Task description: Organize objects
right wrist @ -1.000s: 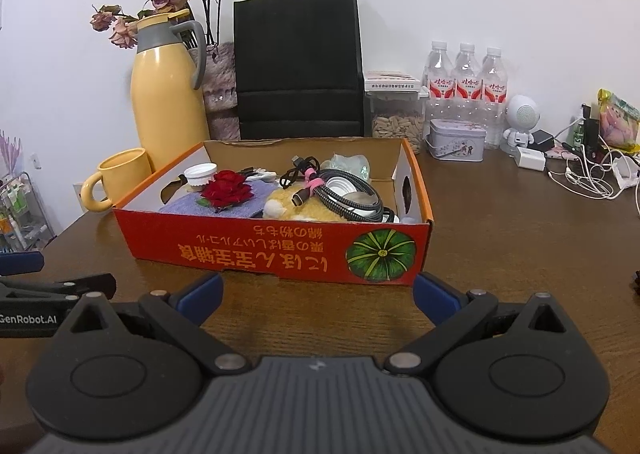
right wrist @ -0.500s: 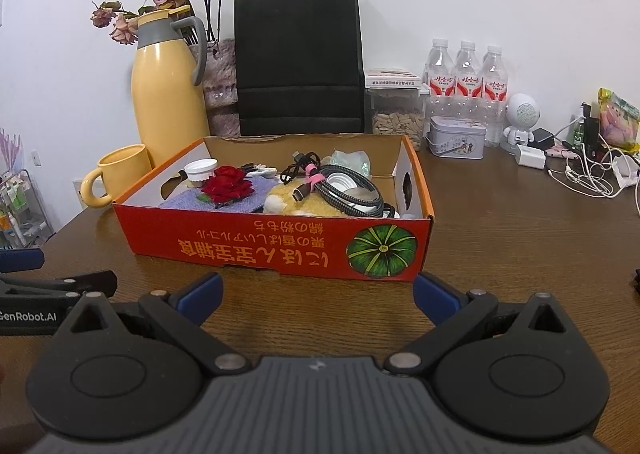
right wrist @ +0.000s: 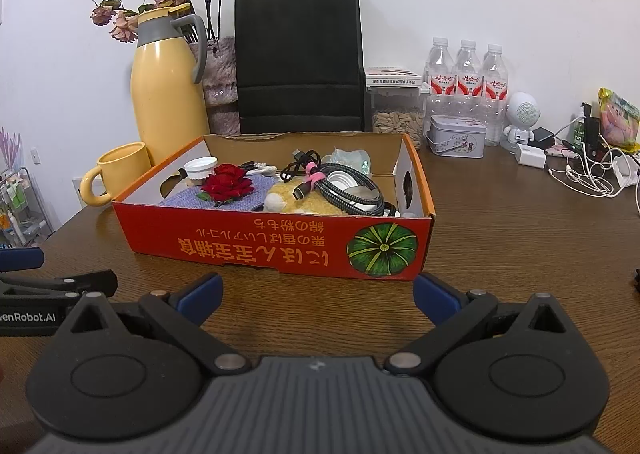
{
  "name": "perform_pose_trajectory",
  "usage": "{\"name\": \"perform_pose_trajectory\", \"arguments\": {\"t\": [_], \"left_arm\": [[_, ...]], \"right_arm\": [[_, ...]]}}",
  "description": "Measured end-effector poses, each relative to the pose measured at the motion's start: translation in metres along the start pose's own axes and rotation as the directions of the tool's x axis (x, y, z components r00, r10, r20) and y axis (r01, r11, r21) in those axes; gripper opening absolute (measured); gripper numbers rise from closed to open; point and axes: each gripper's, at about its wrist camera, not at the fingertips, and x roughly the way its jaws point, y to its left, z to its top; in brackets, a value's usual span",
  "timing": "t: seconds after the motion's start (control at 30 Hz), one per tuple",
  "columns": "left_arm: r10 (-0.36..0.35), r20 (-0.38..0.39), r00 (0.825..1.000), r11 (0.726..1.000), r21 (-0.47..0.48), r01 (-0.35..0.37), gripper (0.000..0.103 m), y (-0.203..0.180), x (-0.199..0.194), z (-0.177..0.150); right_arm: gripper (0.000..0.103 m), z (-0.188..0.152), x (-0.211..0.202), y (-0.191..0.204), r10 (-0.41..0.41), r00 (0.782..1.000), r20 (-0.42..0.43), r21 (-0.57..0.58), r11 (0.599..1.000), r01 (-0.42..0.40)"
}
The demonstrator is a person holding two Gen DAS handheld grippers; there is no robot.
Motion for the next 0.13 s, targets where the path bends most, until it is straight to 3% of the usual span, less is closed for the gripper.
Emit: {"name": "perform_pose_trajectory", "arguments": {"t": [0.13], "left_arm": [[-0.004,0.012,1.000,1.000,-0.007,0.004,0.103,-0.0002,-0.0019,-0.0013]], "right_arm": [[0.103,-0.0010,0.0008,0.0000,0.001,1.000,-0.001,-0.001,1.000,-0.001]]}}
